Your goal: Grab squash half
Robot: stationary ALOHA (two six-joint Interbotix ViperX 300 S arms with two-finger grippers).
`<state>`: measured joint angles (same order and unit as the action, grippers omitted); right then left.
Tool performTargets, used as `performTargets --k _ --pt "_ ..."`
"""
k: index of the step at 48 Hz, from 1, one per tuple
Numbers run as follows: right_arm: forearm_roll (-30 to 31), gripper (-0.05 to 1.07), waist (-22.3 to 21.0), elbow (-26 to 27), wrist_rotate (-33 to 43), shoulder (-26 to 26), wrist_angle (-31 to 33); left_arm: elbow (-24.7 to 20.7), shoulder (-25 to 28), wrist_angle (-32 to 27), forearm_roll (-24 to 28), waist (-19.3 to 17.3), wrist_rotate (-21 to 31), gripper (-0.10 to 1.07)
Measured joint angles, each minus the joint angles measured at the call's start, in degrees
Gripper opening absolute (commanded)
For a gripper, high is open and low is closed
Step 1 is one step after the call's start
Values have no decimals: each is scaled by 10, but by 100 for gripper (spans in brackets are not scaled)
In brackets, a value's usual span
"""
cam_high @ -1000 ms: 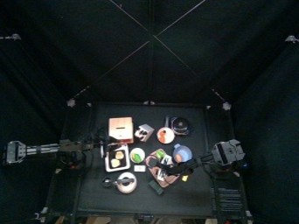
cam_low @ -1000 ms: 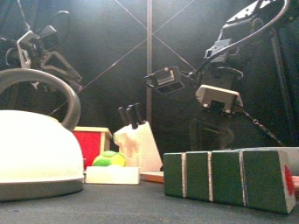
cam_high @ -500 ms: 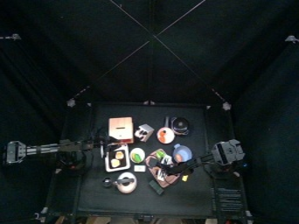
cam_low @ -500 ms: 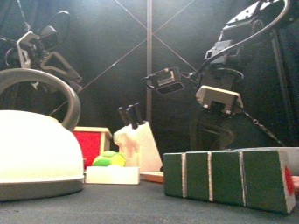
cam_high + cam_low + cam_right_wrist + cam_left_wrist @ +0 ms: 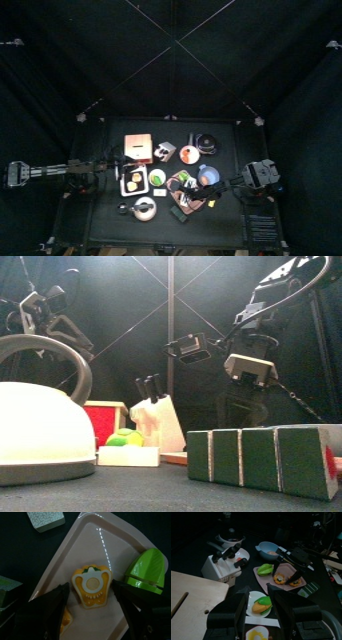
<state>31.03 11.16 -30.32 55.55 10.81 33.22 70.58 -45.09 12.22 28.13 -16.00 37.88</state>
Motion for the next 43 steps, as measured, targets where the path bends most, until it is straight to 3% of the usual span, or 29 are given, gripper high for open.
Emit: performTargets --k 17,43 --pt "0 66 1 0 0 0 0 1 -1 1 0 0 -1 76" --pt "-8 65 2 2 3 -14 19 1 0 1 0 0 0 76"
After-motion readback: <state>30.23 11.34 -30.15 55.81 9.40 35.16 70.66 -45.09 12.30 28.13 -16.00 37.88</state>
